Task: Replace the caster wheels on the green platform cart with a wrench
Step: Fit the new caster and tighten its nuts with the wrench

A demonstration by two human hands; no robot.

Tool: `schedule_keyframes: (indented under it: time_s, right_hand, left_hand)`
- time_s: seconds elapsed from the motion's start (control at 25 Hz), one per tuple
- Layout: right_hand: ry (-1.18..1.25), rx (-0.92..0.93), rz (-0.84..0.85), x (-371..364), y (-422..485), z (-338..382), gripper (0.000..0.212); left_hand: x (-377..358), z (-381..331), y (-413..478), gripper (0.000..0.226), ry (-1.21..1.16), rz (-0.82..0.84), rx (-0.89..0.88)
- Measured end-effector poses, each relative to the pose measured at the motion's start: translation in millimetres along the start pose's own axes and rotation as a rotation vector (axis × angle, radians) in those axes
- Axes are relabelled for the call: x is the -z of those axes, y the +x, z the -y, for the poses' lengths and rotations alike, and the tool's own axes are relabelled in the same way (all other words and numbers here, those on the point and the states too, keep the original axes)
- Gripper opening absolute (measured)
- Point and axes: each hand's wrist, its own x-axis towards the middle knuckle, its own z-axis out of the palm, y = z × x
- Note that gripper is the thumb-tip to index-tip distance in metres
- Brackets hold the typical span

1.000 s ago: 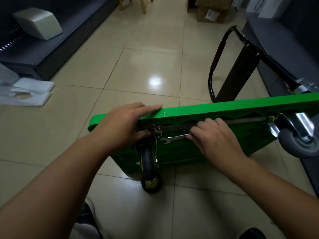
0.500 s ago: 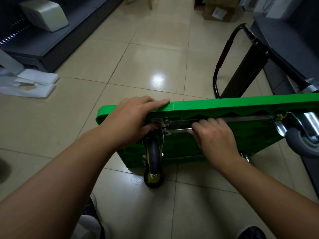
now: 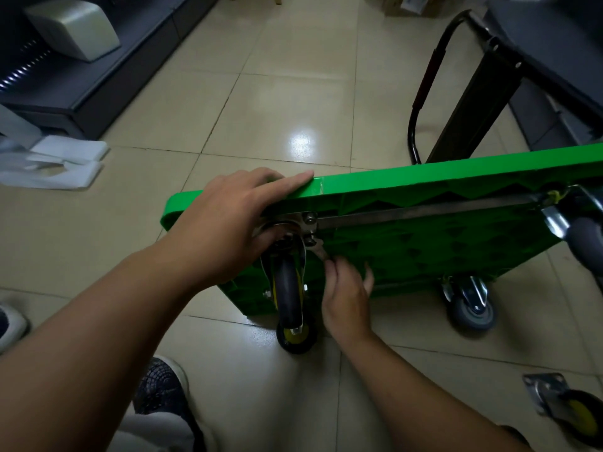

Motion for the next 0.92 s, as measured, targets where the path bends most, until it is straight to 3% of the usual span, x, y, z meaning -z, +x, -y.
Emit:
schedule_keyframes:
  time_s: [0.12,0.2,0.4,0.52,0.92]
  right_hand:
    - [0.124,-0.113,0.040,25,-12,-33,0.028]
    - [0.110,-0.074,0.135,56,-12,-59,0.024]
    - [-0.310,0.529,0.073,138,47,-42,0.018]
    - [-0.441,0.743,0.047,156,70,2,0.017]
    - [-0.606,0.721,0.041,145,80,17,0.017]
  left_hand:
    - [1,0,-1,0.078,0.001,0.002,-0.002]
    - [1,1,-1,0.080,0.006,0.002,0.004]
    - [-1,1,0,0.081,-0.015,-0.018,-0.001]
    - [-1,0,0,0.081,-0.025,-0.028,0.005]
    - [1,-3,0,0.079,-0.038,-0.030,0.022]
